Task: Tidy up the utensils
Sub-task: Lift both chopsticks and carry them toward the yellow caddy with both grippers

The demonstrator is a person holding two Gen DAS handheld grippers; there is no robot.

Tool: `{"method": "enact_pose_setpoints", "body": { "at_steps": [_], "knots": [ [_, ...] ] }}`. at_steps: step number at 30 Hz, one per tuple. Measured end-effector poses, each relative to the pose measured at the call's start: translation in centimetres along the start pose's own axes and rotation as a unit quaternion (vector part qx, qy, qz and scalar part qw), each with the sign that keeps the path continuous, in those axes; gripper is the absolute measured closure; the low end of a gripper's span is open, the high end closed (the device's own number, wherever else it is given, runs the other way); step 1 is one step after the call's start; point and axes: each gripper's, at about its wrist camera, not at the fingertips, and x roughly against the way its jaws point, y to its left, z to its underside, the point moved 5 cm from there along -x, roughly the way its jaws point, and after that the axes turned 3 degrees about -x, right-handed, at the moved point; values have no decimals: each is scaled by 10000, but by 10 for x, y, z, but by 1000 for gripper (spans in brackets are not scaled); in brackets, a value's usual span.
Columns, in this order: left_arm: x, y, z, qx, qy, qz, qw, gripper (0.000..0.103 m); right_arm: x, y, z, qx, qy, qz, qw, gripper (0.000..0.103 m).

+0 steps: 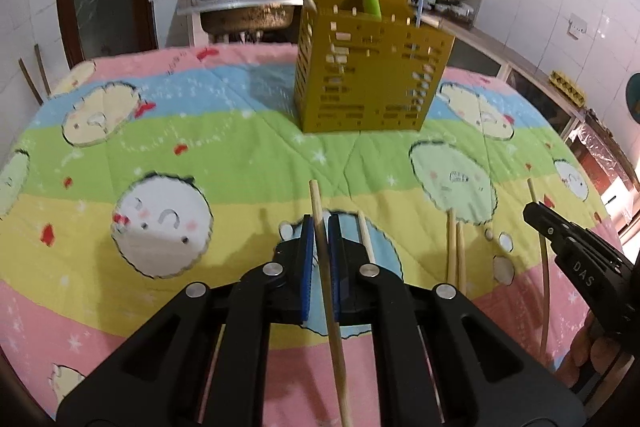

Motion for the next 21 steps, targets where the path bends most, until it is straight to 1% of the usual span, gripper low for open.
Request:
{"method": "enact_pose_setpoints", "body": {
  "at_steps": [5, 10, 16, 21],
  "knots": [
    [24, 3, -14, -64, -405, -100, 9991, 98, 18, 5, -12, -19, -280, -153, 9995, 97],
    [48, 7, -24, -79, -811, -184, 9965, 98, 34, 6, -22, -60, -547, -229, 9982, 97],
    [73, 12, -29, -61, -1219, -254, 9922, 98, 53, 11, -28, -44, -912, -323, 9953, 97],
    [94, 13, -26, -116, -1573, -327, 9869, 98, 71, 16, -27, 65, -1267, -361, 9913, 97]
  ]
}}
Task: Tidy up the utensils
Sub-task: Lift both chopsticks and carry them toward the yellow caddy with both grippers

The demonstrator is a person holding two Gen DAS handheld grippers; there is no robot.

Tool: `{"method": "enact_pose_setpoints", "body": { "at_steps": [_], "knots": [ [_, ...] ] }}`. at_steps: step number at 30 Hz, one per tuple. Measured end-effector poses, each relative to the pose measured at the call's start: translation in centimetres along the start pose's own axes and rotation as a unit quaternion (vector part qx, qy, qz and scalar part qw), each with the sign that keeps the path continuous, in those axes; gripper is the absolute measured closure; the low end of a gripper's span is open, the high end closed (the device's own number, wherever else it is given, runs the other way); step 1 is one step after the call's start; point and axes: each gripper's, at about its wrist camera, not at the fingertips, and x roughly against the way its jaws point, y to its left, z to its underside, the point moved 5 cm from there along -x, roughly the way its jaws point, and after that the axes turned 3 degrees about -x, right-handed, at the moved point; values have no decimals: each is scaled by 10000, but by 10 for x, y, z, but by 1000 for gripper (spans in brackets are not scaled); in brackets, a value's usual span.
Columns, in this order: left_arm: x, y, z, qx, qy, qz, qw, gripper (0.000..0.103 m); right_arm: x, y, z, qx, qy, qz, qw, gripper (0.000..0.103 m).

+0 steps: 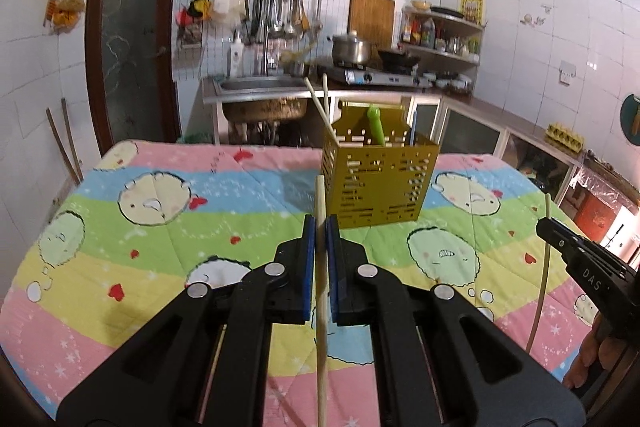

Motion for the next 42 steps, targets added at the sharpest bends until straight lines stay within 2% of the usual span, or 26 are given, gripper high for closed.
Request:
{"method": "enact_pose_setpoints", "body": {
  "at_steps": [11, 22, 29, 42],
  "knots": [
    [33, 6, 9, -46, -476, -117, 9988, 98, 43, 13, 4, 275, -483, -33, 9984, 97],
    [55, 8, 15, -149, -739, -198, 9970, 98, 74, 12, 12, 295, -773, -28, 9966, 97],
    [58, 6, 12, -152, -835, -125, 9963, 98, 78, 7, 10, 296, -902, 12, 9955, 97],
    [38, 6, -24, -104, -989, -29, 9950, 98, 58, 12, -31, 445, -1141, 20, 9925, 97]
  ]
}}
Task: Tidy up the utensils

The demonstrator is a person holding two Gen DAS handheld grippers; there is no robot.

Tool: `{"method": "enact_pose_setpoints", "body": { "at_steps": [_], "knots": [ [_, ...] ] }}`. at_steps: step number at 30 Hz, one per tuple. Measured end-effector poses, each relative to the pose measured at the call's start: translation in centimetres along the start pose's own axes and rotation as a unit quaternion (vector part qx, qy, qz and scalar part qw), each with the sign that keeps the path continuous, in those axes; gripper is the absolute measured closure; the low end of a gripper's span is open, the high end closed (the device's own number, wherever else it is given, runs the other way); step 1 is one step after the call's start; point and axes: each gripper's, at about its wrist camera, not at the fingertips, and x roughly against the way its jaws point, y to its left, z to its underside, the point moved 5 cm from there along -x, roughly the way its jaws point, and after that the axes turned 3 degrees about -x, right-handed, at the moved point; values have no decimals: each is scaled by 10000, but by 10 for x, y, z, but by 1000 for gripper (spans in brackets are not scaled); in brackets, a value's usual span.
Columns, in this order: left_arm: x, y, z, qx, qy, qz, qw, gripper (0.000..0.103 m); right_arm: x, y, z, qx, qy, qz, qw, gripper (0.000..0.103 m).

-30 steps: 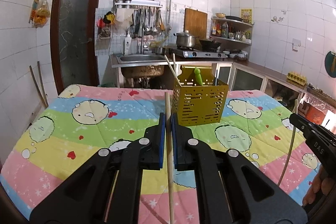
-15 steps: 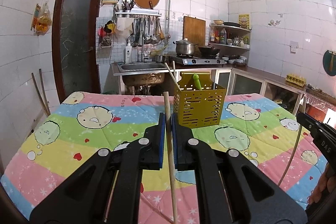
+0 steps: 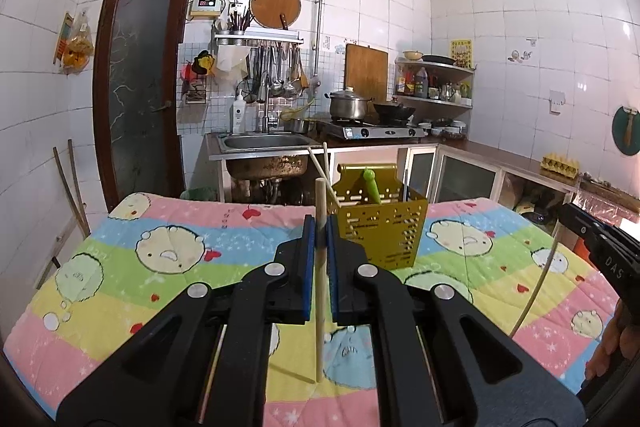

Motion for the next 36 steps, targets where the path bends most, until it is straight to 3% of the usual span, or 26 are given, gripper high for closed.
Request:
{"method": "enact_pose_setpoints", "body": {
  "at_steps": [13, 21, 27, 28, 30, 36],
  "knots": [
    [-32, 1, -15, 83, 71, 104, 9999, 98, -39, 2, -8, 52, 91, 31, 9999, 101],
    [-51, 6, -11, 124, 277, 138, 9994, 98, -74, -14, 13, -202, 816, 61, 9964, 99],
    [-76, 13, -20, 158, 374, 129, 9991, 98, -104, -23, 36, -213, 1344, 339, 9901, 98],
    [-80, 14, -20, 157, 387, 127, 9990, 98, -108, -24, 38, -219, 1403, 381, 9891, 93],
    [-93, 17, -24, 185, 452, 133, 9987, 98, -118, -28, 44, -268, 1563, 418, 9865, 50],
    [-125, 27, -27, 233, 592, 58, 9980, 98, -151, -29, 60, -110, 1985, 597, 9782, 52]
  ]
}}
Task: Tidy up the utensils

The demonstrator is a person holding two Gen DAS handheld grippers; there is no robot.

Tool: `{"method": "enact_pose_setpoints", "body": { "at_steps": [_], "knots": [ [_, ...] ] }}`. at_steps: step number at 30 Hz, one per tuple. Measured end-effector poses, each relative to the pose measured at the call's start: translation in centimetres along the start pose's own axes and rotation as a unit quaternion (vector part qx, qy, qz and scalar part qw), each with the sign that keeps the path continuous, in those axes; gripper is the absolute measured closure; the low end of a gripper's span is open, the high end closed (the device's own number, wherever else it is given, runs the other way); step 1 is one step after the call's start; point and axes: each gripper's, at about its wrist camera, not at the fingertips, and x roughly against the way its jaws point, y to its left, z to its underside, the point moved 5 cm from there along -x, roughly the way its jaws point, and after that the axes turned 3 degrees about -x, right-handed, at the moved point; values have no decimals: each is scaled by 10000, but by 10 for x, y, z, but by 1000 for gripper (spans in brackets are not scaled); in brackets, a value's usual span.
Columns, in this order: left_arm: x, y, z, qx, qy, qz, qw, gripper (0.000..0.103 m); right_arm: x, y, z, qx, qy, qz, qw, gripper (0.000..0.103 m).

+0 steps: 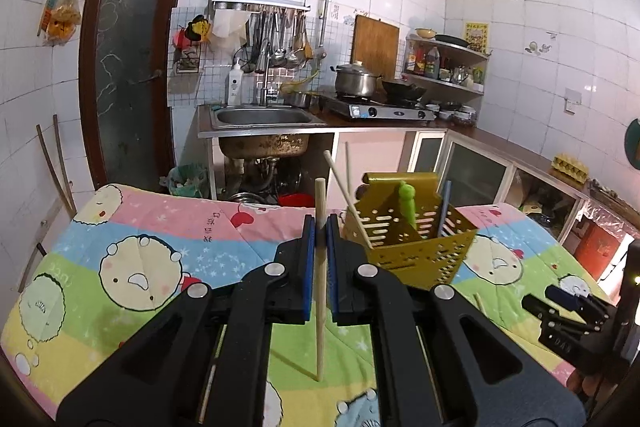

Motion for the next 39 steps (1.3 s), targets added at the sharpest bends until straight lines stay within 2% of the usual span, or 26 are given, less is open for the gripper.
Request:
{"method": "enact_pose_setpoints", "body": {
  "at_steps": [5, 9, 14, 18, 20, 22, 25, 29, 34, 39],
  "knots": [
    [-22, 8, -3, -4, 144, -81, 9999, 98, -43, -2, 8, 80, 592, 219, 9980, 66],
    [-34, 9, -6, -20, 221, -91, 9997, 98, -71, -4, 18, 73, 1019, 346, 9942, 73],
    [-39, 7, -7, -68, 223, -65, 9997, 98, -88, -3, 22, 38, 1320, 400, 9904, 75],
    [-41, 5, -5, -77, 233, -60, 9997, 98, -102, -2, 24, 23, 1505, 473, 9875, 86],
    [-41, 5, -5, -80, 237, -55, 9997, 98, -106, 0, 22, 23, 1554, 475, 9867, 95],
    [-41, 3, -5, -82, 249, -42, 9996, 98, -105, 1, 19, -7, 1561, 430, 9868, 97],
    [-40, 5, -6, -58, 260, -15, 9996, 98, -99, 2, 10, -26, 1428, 353, 9891, 97],
    [-36, 4, -9, -85, 234, -20, 9997, 98, -77, 5, -8, -151, 1035, 161, 9944, 97],
    [-29, 2, -13, -89, 148, -23, 9998, 98, -43, 11, -34, -283, 374, -168, 9988, 97],
    [-18, -2, -19, -139, 35, -17, 9999, 98, -13, 16, -54, -328, -256, -445, 9981, 97]
  ]
}}
